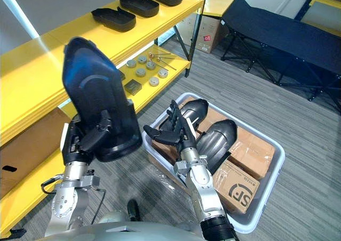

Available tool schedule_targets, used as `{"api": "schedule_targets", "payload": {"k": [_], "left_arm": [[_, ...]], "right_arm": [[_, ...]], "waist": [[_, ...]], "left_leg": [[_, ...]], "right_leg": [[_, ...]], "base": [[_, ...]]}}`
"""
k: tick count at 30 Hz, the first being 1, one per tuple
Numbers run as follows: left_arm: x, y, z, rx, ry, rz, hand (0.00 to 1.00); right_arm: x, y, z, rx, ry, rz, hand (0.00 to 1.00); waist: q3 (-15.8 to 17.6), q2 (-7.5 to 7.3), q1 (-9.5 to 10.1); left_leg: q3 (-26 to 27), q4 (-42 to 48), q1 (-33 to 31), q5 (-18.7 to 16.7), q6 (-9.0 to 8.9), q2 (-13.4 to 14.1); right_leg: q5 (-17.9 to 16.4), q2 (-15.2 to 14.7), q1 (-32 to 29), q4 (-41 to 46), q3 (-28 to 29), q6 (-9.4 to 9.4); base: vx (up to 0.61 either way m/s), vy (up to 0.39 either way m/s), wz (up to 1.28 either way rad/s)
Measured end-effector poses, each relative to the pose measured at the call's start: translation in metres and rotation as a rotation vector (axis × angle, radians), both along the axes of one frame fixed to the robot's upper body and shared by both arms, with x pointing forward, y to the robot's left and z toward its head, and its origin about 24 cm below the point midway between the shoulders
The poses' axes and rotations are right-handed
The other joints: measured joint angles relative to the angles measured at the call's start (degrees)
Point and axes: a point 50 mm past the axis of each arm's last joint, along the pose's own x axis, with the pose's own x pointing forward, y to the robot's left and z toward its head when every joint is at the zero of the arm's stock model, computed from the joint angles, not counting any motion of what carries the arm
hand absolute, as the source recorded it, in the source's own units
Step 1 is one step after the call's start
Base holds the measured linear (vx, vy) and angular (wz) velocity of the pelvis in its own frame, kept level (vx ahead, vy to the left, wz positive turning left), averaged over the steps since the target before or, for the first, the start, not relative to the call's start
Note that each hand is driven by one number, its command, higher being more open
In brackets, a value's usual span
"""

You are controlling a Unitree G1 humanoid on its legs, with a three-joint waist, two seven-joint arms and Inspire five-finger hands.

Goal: Walk over and take three plastic housings, then place them on the shelf

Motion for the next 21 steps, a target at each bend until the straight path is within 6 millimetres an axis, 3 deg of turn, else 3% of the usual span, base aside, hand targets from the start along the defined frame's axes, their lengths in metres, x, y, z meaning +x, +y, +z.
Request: {"api": "schedule_targets", "payload": {"k": [6, 9, 14, 16, 18, 21], "left_arm": [[0.003, 0.001, 0.001, -0.013, -0.004, -0.036, 0.0], [0.002, 0.009, -0.001, -0.073, 0.01, 0.028, 0.0], [-0.004, 0.016, -0.006, -0.137, 0.041, 0.102, 0.0], [-0.005, 0.015, -0.007, -0.136, 0.043, 0.092, 0.0], [-0.004, 0.016, -0.006, -0.127, 0.037, 0.081, 0.0], [-0.002, 0.016, -0.004, -0.118, 0.023, 0.069, 0.0]], "right_arm": [[-0.014, 0.01, 0.003, 0.05, -0.025, -0.005, 1.0], [-0.014, 0.017, 0.006, 0.019, -0.045, 0.033, 1.0], [-0.011, 0.019, 0.012, 0.014, -0.087, 0.051, 1.0], [-0.011, 0.016, 0.014, 0.015, -0.108, 0.026, 1.0], [-0.011, 0.014, 0.017, 0.019, -0.137, 0.006, 1.0], [-0.01, 0.011, 0.02, 0.023, -0.163, -0.029, 1.0]], "waist": [[0.01, 0.11, -1.02], [0.18, 0.52, 0.85], [0.43, 1.29, 2.24], [0.96, 1.2, 2.41], [1.19, 0.83, 2.31], [1.42, 0.42, 3.48]], "left_leg": [[-6.4, -4.36, -0.07, 3.01, 1.3, -3.01], [-9.46, -4.67, -0.55, 3.81, 1.09, -3.27], [-13.55, -5.09, -2.89, 6.14, 0.93, -3.58], [-12.45, -4.92, -3.26, 4.83, 0.61, -3.78], [-6.77, -3.09, -4.21, 3.35, 0.84, -3.04], [-7.15, -2.89, -4.62, 3.07, 1.29, -4.05]], "right_leg": [[0.78, -0.78, 1.29, 1.1, -1.96, 0.39], [0.73, -0.12, 2.83, 0.96, -2.96, 0.35], [0.64, 1.29, 4.84, 0.69, -7.51, 0.28], [0.65, 1.25, 6.36, 0.36, -9.82, 0.29], [0.74, 1.03, 7.07, -0.05, -10.6, 0.42], [0.73, -0.49, 6.38, 2.02, -10.01, 0.39]], "base": [[0.02, 0.037, 0.51], [0.04, -0.032, 0.62], [0.02, -0.063, 0.64], [-0.02, -0.012, 0.67], [0.0, 0.009, 0.51], [0.03, 0.034, 0.19]]}}
